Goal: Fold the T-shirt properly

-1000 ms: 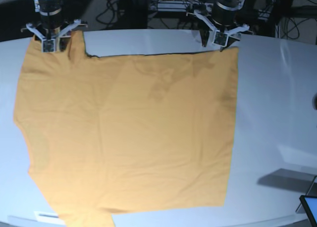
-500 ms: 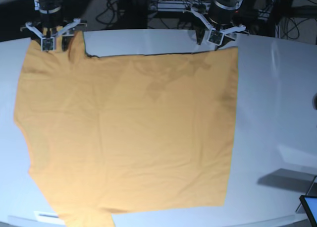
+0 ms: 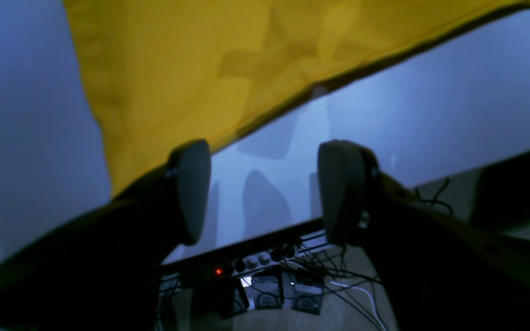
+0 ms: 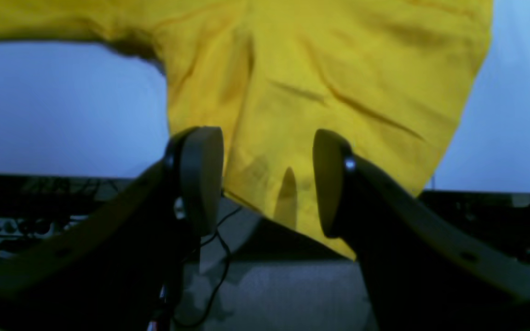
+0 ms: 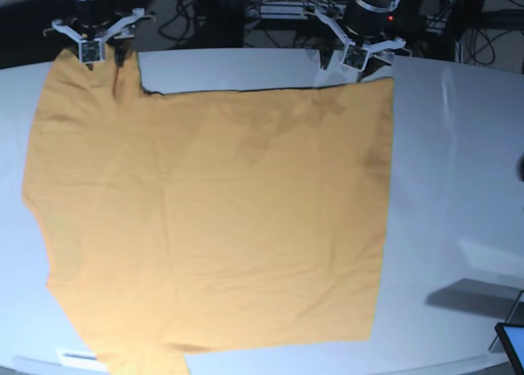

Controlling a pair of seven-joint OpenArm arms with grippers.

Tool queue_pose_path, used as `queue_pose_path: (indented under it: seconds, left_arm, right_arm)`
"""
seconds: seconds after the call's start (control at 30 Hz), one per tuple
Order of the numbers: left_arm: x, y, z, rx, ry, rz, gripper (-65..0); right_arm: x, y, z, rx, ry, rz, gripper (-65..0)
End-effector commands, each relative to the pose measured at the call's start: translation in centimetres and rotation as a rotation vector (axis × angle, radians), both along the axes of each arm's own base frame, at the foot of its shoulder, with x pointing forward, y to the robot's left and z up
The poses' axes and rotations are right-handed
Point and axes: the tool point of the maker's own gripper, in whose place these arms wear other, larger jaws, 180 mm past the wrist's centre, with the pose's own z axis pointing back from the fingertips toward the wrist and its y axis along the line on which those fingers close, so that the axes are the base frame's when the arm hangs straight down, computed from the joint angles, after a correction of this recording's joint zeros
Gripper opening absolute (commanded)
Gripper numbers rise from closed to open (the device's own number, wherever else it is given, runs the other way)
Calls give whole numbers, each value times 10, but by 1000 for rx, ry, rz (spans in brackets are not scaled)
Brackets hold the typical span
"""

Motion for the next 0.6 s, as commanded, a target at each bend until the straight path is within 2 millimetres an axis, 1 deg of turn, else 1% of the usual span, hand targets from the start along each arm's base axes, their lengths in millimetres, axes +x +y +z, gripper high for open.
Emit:
queue_pose_path:
  seconds: [0.0, 0.2, 0.23, 0.27, 0.3, 0.33, 0.4, 0.47, 0.5, 0.53, 0.57]
  left_arm:
    - [2, -2, 8, -5, -31, -14, -269]
    - [3, 3, 9, 5, -32, -9, -265]
    - [2, 7, 9, 13, -32, -3, -254]
    - [0, 12, 9, 23, -27, 9, -228]
    - [-1, 17, 10, 31, -34, 18, -190]
    - [1, 18, 13, 29, -51, 20, -138]
    - [1, 21, 17, 29, -71, 26, -7]
    - [0, 22, 18, 31, -75, 25, 0]
    - [0, 22, 18, 33, -74, 25, 0]
    - [0, 24, 17, 36, -73, 27, 0]
    - [0, 24, 17, 36, -73, 27, 0]
  right_arm:
    - [3, 5, 9, 6, -34, 16, -350]
    - [6, 14, 12, 31, -55, 54, -350]
    - [5, 14, 12, 32, -55, 54, -348]
    - [5, 14, 12, 32, -55, 54, -347]
    - [5, 14, 12, 32, -55, 54, -332]
    - [5, 14, 12, 31, -53, 54, -305]
    - [5, 12, 11, 28, -53, 46, -215]
    - [5, 11, 11, 26, -50, 44, -103]
    - [5, 11, 11, 26, -50, 44, -58]
    - [4, 11, 11, 26, -49, 44, -20]
    - [4, 11, 11, 24, -48, 45, -10]
